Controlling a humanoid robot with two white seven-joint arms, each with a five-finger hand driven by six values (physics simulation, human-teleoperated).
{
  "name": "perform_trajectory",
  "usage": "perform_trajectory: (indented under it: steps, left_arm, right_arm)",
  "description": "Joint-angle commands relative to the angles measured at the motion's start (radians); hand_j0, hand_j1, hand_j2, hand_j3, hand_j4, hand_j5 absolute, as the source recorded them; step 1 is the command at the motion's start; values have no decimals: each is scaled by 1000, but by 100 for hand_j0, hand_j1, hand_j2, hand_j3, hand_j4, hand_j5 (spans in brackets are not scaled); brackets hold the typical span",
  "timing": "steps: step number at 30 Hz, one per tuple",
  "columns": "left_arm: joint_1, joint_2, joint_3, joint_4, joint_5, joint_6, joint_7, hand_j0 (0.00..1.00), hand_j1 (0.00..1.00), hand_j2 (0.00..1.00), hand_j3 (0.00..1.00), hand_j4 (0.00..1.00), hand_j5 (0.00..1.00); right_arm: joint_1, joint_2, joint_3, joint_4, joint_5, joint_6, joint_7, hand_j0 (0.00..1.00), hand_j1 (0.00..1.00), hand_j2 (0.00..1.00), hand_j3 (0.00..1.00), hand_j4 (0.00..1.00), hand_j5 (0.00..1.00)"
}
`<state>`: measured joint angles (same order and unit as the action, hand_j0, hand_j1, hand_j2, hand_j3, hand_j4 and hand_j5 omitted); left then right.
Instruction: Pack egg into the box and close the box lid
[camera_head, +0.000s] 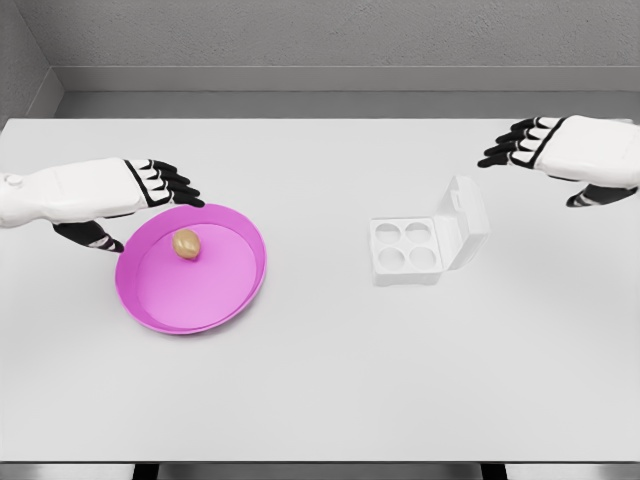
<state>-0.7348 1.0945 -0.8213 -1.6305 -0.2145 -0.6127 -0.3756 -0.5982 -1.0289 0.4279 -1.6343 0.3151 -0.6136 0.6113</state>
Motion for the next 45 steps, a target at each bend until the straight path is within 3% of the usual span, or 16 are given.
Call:
perform_trajectory:
  steps: [1, 7, 9, 11, 15, 19, 24, 34, 45]
  left_arm:
    - [-2, 1, 1, 0, 6, 2, -2, 100, 100, 100, 100, 100, 100]
    - [-5, -1, -6, -14, -8, 2, -2, 100, 100, 100, 100, 100, 100]
    - [-14, -15, -45, -26, -9, 2, 1, 100, 100, 100, 100, 100, 100]
    - [-20, -83, -101, -12, -107, 2, 0, 99, 99, 99, 99, 99, 99]
    - [-20, -104, -102, -12, -141, 2, -2, 86, 86, 86, 86, 86, 86]
    - [-31, -104, -101, 4, -181, 2, -2, 87, 87, 87, 87, 87, 87]
    - [-34, -133, -102, 100, -192, 2, -2, 87, 87, 87, 87, 87, 87]
    - [-49, -186, -104, 198, -235, 2, -2, 87, 87, 87, 87, 87, 87]
    - [-49, -209, -107, 204, -272, 2, -2, 86, 86, 86, 86, 86, 86]
  right_arm:
    - [2, 3, 2, -1, -1, 3, 0, 100, 100, 100, 100, 100, 100]
    - [6, -5, -11, 11, -1, 3, 0, 100, 100, 100, 100, 100, 100]
    - [24, -20, -9, 21, -2, 3, 0, 100, 100, 100, 100, 100, 100]
    - [38, -62, -15, 39, -4, 3, 0, 100, 100, 100, 100, 100, 100]
    - [48, -69, -61, 90, -2, 3, 0, 100, 100, 100, 100, 100, 100]
    - [103, -68, -34, 90, -1, 3, 0, 100, 100, 100, 100, 100, 100]
    - [106, -65, -24, 90, 1, 3, 0, 100, 100, 100, 100, 100, 100]
    - [117, -56, -18, 90, 2, 3, 0, 100, 100, 100, 100, 100, 100]
    - [127, -56, -9, 90, 2, 3, 0, 100, 100, 100, 100, 100, 100]
